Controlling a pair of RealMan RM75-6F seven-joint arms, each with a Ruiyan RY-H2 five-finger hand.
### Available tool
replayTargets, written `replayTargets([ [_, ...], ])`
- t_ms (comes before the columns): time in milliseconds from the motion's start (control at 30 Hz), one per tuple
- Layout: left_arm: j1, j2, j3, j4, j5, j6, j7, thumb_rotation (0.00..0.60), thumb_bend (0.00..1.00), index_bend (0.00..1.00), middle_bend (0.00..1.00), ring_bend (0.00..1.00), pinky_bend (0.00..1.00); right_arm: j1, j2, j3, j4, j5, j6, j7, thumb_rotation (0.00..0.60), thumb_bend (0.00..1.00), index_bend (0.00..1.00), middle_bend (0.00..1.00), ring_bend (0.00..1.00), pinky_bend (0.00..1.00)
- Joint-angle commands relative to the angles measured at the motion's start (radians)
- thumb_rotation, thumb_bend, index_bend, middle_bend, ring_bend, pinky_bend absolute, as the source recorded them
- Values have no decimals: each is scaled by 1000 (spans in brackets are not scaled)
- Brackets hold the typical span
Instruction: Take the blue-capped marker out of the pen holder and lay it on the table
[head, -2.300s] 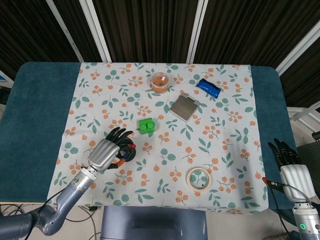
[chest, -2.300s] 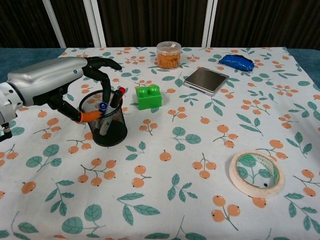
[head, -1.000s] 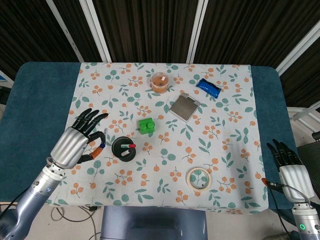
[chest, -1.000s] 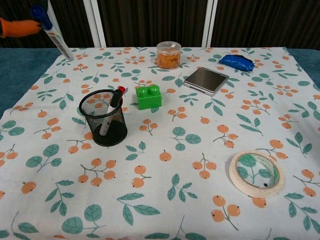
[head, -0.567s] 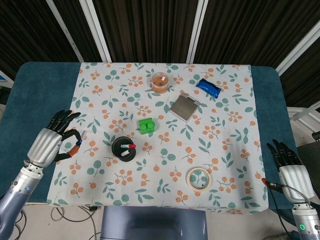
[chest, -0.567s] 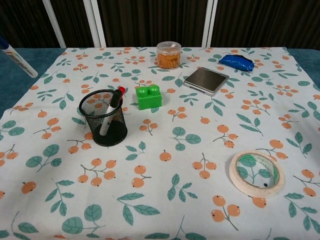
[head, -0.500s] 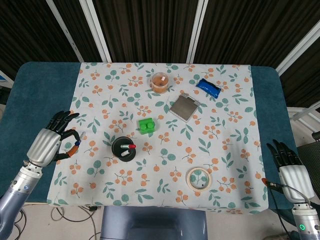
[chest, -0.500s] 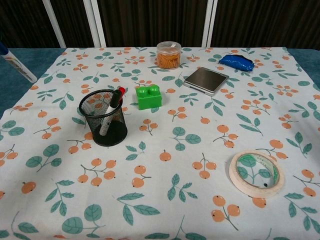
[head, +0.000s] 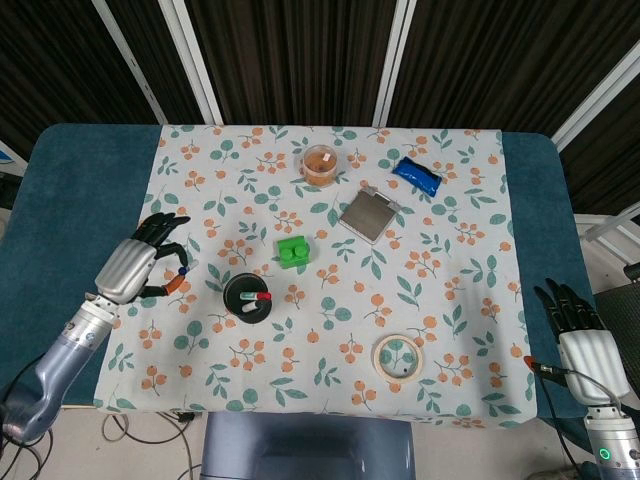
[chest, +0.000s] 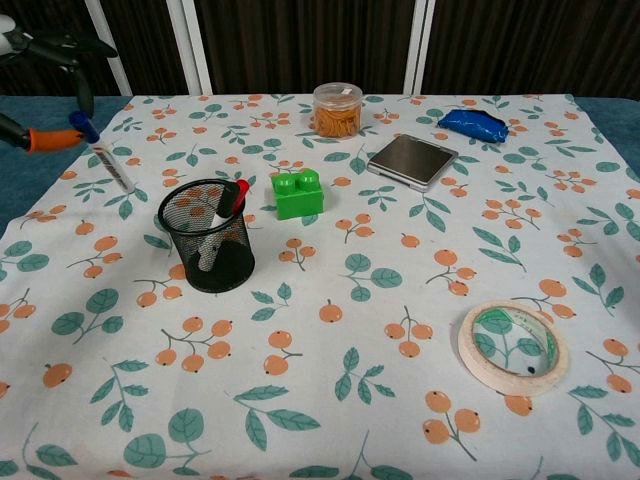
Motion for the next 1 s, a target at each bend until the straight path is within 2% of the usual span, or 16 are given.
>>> replayTargets([
  [33,-26,-27,-13,14,-5,-21,-5,600,373,573,89,0,0,0,0,1,-1,2,0,-1,600,114,62,0,51,167],
  [267,-55,-70,9,34,13,-53,57,600,372,547,88,0,0,-2,1,2,-5,6,2,-1,600,114,62,0,50,167],
  [433,-56,-69,35,35,16,-72,84,600,367,527,85,0,0,-3,1,1,-7,9,-2,0,600,113,63,0,50,167],
  [633,-49,-69,68,65,42,-64,142,600,314,503,78,0,0,-3,5,2,-16,13,-5,1,600,114,64,0,48,167],
  [800,-48,-40,93,58,66,-60,153,600,271,453,67,0,0,-3,3,1,-14,9,-2,-1,600,114,64,0,46,167],
  [1000,-33,38,124,10,93,-37,160,600,250,387,57,0,0,-4,2,3,-13,10,0,-5,600,114,63,0,45,167],
])
